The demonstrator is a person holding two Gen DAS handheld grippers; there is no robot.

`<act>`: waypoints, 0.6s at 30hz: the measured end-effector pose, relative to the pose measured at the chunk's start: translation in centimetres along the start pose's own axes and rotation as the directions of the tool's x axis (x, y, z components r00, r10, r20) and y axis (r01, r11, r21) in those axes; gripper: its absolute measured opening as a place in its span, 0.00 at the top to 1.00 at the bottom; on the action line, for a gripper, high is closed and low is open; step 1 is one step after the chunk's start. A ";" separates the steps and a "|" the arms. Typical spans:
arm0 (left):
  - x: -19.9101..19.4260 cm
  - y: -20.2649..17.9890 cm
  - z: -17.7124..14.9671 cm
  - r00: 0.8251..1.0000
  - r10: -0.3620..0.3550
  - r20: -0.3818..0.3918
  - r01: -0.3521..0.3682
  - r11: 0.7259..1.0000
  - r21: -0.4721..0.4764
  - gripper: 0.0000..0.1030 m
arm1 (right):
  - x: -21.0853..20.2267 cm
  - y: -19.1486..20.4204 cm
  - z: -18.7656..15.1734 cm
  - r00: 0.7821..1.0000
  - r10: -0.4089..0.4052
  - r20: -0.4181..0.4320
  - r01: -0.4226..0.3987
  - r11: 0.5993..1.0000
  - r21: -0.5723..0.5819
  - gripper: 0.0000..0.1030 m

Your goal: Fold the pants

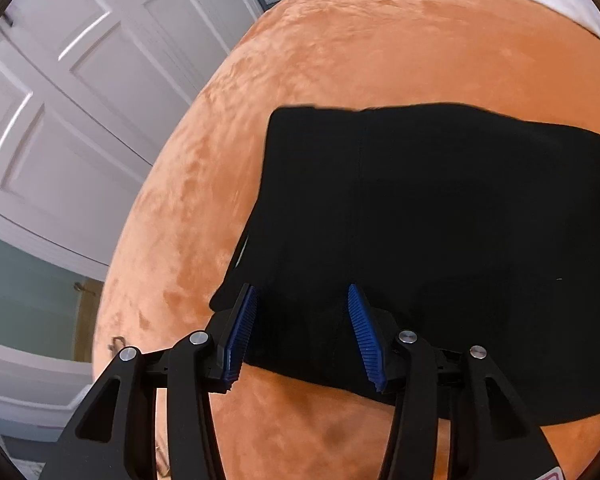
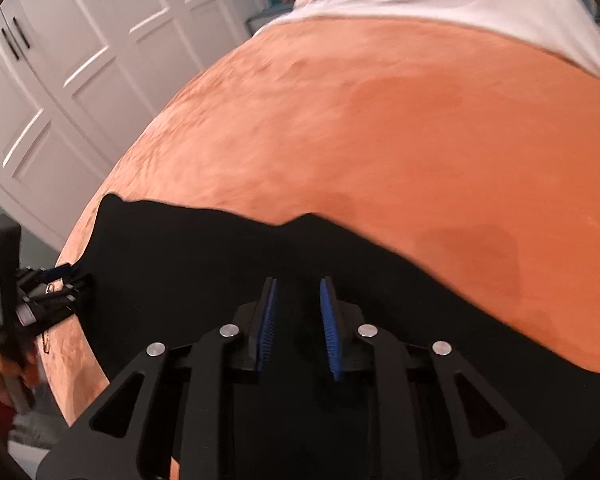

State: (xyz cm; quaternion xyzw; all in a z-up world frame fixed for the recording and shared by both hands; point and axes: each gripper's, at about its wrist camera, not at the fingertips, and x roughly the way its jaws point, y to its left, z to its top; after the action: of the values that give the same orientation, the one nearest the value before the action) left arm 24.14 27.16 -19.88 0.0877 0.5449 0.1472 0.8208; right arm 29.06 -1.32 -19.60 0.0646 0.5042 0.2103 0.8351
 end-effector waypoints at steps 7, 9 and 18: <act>0.6 1.5 -0.2 0.999 -0.014 0.046 0.014 1.000 -0.001 0.32 | 3.4 0.7 3.3 0.999 -0.048 0.013 0.047 0.998 0.050 0.81; 0.6 2.0 -0.4 0.998 -0.032 0.054 0.033 0.999 -0.017 0.32 | 1.7 1.2 3.1 0.997 -0.041 0.071 0.037 0.998 0.054 0.80; 0.6 6.2 -0.2 0.999 0.002 0.040 0.002 0.993 -0.118 0.34 | 1.9 3.3 2.6 0.995 -0.063 0.076 0.062 0.998 0.016 0.81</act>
State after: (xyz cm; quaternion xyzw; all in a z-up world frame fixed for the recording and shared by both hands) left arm 23.25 33.16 -18.60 0.0420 0.5185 0.1774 0.8354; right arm 31.11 2.71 -18.80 0.0624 0.4749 0.1778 0.8596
